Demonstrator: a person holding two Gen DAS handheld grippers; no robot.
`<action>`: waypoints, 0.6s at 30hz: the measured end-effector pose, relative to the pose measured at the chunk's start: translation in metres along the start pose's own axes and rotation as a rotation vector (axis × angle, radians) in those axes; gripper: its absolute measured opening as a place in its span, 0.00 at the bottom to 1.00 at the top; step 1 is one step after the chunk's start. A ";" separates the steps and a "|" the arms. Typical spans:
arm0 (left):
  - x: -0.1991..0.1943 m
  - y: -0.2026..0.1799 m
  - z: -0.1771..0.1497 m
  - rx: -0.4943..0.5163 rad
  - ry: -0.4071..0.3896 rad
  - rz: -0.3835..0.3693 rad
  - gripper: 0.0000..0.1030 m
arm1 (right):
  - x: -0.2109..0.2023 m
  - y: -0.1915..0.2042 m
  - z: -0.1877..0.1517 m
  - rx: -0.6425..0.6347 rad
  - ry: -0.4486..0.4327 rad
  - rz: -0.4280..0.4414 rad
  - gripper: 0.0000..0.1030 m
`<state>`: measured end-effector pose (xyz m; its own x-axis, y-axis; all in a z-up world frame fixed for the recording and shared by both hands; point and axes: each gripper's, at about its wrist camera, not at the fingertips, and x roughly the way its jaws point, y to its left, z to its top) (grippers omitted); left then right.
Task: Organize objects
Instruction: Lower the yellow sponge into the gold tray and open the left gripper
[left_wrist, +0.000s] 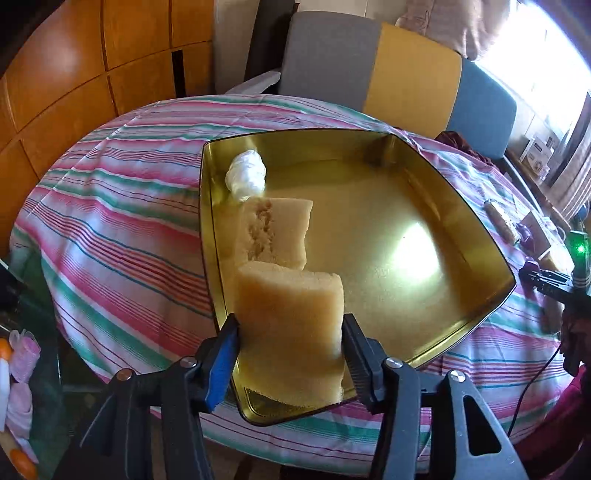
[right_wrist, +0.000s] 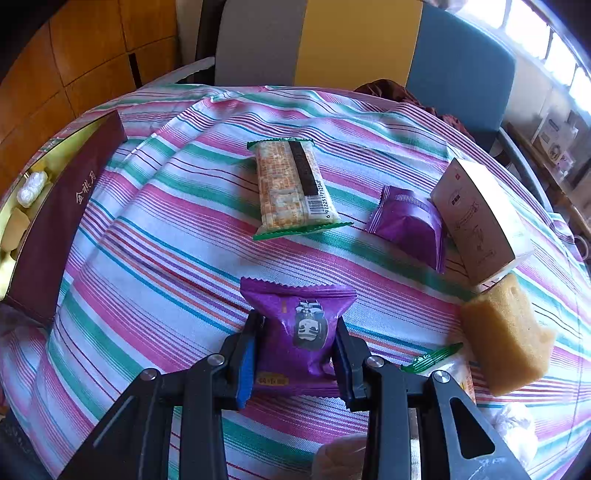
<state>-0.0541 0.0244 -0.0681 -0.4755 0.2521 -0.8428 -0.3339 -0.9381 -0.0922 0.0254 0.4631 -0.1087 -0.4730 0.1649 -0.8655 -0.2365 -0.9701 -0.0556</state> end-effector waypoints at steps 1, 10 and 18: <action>-0.001 -0.001 0.000 0.011 -0.004 0.005 0.55 | 0.000 0.000 0.000 0.001 0.000 0.001 0.35; -0.019 0.004 -0.006 -0.028 -0.047 -0.009 0.57 | 0.000 0.000 0.001 0.005 0.002 0.002 0.35; -0.043 0.010 0.000 -0.086 -0.132 0.049 0.57 | -0.002 0.005 0.002 -0.015 -0.003 -0.033 0.34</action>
<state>-0.0368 0.0041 -0.0325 -0.5940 0.2296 -0.7710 -0.2393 -0.9654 -0.1031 0.0236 0.4583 -0.1063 -0.4674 0.1970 -0.8618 -0.2392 -0.9667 -0.0912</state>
